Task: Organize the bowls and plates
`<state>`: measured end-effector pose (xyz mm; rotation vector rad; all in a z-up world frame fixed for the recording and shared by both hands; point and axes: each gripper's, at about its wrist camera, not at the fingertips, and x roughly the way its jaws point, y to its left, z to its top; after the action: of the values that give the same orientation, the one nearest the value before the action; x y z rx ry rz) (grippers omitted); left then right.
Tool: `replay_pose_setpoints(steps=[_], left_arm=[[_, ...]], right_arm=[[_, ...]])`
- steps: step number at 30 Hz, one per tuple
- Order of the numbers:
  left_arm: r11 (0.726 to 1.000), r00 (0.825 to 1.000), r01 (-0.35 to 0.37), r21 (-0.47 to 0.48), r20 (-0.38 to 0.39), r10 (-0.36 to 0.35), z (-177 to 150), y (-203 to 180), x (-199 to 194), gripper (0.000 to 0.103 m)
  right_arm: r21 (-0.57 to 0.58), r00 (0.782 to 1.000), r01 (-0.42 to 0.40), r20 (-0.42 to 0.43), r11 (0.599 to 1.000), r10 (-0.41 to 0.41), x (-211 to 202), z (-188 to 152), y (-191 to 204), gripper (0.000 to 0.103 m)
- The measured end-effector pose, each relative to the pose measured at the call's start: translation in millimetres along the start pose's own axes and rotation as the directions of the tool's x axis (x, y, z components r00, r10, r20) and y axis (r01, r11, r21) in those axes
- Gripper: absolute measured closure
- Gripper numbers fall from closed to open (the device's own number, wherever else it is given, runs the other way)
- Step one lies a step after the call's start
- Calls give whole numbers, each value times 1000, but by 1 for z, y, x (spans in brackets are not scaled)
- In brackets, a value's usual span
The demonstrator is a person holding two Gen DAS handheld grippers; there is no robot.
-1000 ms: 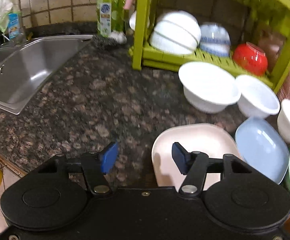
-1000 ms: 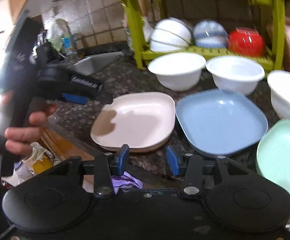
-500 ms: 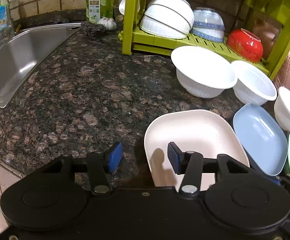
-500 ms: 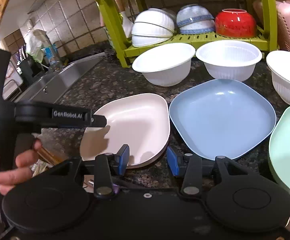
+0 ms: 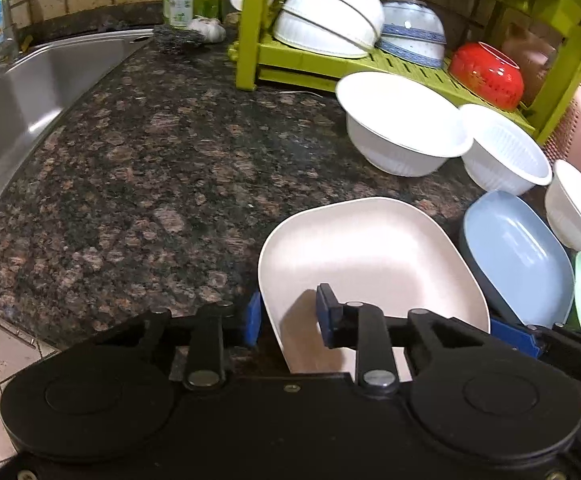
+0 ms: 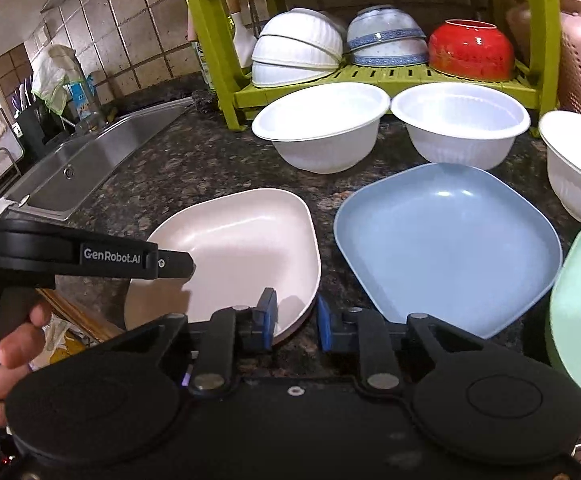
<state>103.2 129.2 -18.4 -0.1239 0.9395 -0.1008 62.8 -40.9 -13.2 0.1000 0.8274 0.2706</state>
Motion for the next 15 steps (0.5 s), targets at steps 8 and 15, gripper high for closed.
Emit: replay_pose_setpoints(steps=[8, 15], left_arm=[[994, 999, -24, -107, 46, 29, 8, 28, -9, 69], [976, 994, -76, -202, 65, 91, 18, 55, -6, 69]], right_arm=[[-62, 998, -52, -24, 997, 51, 15, 20, 23, 79], [-145, 997, -79, -31, 986, 75, 38, 41, 48, 79]])
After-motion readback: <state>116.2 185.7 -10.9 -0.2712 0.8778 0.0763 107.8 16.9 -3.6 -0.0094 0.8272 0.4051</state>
